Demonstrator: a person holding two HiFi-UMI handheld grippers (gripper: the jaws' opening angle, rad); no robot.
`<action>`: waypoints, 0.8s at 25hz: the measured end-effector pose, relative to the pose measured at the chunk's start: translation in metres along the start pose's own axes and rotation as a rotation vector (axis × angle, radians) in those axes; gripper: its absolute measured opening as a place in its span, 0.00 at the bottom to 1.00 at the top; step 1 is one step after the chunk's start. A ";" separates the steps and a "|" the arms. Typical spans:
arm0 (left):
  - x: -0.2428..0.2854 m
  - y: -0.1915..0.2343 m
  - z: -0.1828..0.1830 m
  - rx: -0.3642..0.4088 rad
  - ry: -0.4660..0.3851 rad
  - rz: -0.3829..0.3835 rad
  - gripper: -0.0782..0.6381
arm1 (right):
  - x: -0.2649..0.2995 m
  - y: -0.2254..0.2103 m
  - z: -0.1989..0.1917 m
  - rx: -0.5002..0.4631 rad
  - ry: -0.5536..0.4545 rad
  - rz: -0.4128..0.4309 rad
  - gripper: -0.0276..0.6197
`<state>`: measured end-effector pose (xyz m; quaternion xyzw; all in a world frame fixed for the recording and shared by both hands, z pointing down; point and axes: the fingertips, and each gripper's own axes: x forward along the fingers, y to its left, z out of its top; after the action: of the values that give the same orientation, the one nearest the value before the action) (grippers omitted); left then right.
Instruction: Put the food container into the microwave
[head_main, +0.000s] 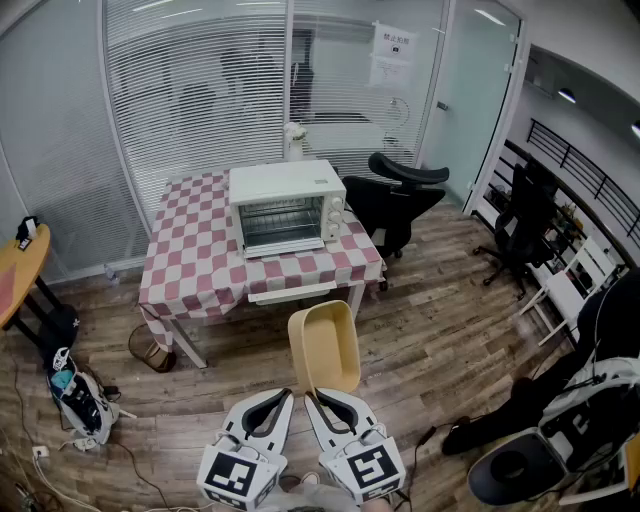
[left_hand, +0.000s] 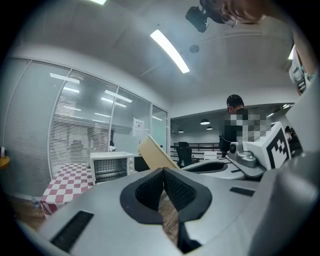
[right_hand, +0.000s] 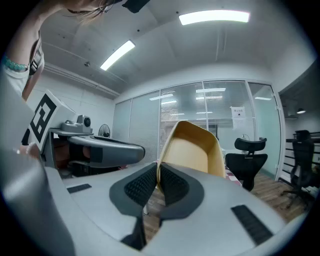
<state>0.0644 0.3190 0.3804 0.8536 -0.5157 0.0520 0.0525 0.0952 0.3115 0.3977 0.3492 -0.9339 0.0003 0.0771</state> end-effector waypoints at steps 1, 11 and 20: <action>0.001 -0.001 0.001 0.002 -0.005 0.001 0.13 | -0.001 -0.001 0.001 0.002 -0.004 0.003 0.06; 0.015 -0.002 -0.002 -0.012 -0.003 0.007 0.13 | 0.004 -0.016 -0.005 0.051 -0.045 0.018 0.07; 0.053 0.021 -0.004 -0.019 0.028 -0.050 0.13 | 0.035 -0.046 -0.003 0.051 -0.028 -0.033 0.07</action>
<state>0.0706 0.2634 0.3929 0.8650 -0.4937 0.0575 0.0692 0.1001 0.2541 0.4035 0.3662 -0.9287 0.0181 0.0552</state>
